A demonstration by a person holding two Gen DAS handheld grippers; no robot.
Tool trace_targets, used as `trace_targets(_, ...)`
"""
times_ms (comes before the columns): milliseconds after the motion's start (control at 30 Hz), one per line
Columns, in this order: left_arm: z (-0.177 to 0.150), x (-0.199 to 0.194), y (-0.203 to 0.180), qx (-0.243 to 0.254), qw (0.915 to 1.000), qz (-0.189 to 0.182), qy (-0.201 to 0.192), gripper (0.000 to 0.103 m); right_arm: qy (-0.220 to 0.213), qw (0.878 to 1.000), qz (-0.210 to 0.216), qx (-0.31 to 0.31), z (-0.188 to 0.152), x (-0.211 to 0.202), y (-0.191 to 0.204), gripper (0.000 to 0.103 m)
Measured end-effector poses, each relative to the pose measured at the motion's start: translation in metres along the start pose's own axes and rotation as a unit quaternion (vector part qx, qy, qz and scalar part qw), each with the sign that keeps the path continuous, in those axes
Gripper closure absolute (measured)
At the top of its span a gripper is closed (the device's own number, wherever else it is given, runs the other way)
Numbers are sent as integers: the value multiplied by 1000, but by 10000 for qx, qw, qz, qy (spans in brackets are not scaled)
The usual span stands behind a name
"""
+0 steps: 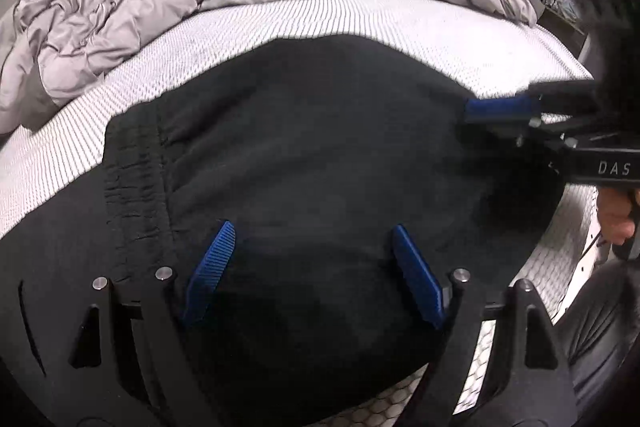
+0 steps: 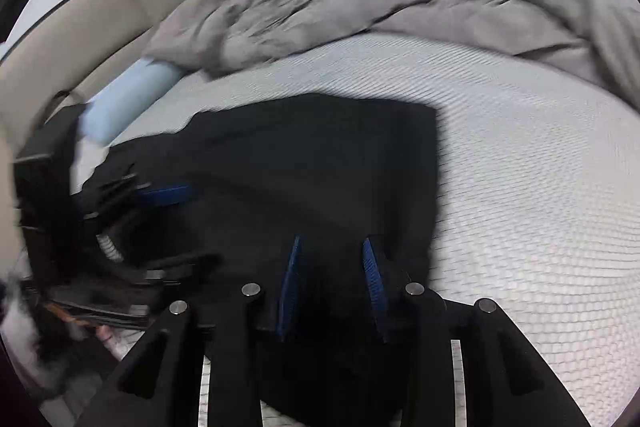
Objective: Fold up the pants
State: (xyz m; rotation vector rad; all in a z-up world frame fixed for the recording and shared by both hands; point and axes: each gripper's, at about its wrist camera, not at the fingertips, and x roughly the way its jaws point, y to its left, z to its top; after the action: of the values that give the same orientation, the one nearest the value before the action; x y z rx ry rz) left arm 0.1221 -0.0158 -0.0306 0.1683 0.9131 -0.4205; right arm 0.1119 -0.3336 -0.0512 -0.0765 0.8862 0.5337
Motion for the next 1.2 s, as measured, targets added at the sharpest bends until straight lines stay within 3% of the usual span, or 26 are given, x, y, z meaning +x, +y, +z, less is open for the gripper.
trace_targets(67,-5,1,1,70,10000,-10,-17,24,-136,9993,-263,-237,-2,-3,9,70)
trace_targets(167,-11,2,2,113,9999,49,-6,23,-15,9999,170,12,-2,4,4,70)
trace_targets(200,-13,3,3,115,9999,59,-4,23,141,9998,140,56,-5,14,5,70)
trace_targets(267,-21,0,0,136,9999,84,-4,23,475,9986,-169,-147,-12,36,13,70)
trace_targets(367,-26,-6,-3,128,9998,145,-34,23,382,9934,-758,-773,-17,33,21,71)
trace_targets(467,-25,-17,-3,100,9998,128,73,23,335,9937,-883,-596,-19,22,6,70)
trace_targets(533,-19,-35,3,-141,9999,-40,26,23,243,9956,-789,-442,-16,14,2,70)
trace_targets(633,-2,-65,14,-400,9973,-261,-559,23,-125,9991,-353,-177,-3,1,4,69)
trace_targets(700,14,-61,22,-542,9956,-253,-717,20,-250,9993,-165,-230,10,3,17,66)
trace_targets(767,28,-40,30,-702,9958,-260,-522,20,-220,9997,-51,-136,23,17,23,65)
trace_targets(867,34,3,44,-899,9957,-196,-116,20,224,9997,95,89,40,54,27,65)
trace_targets(900,30,17,51,-1015,9946,-219,79,25,373,9993,80,16,43,69,26,65)
trace_targets(967,22,22,57,-985,9944,-390,2,25,606,9975,-275,-250,40,89,22,66)
trace_targets(1033,19,15,57,-791,9959,-439,-73,25,594,9949,-642,-495,36,83,18,66)
trace_targets(1133,13,9,55,-659,9972,-338,-82,25,528,9852,-1528,-566,34,69,2,66)
trace_targets(1200,12,-4,56,-790,9967,-168,-45,25,456,9885,-1417,-277,34,63,-11,66)
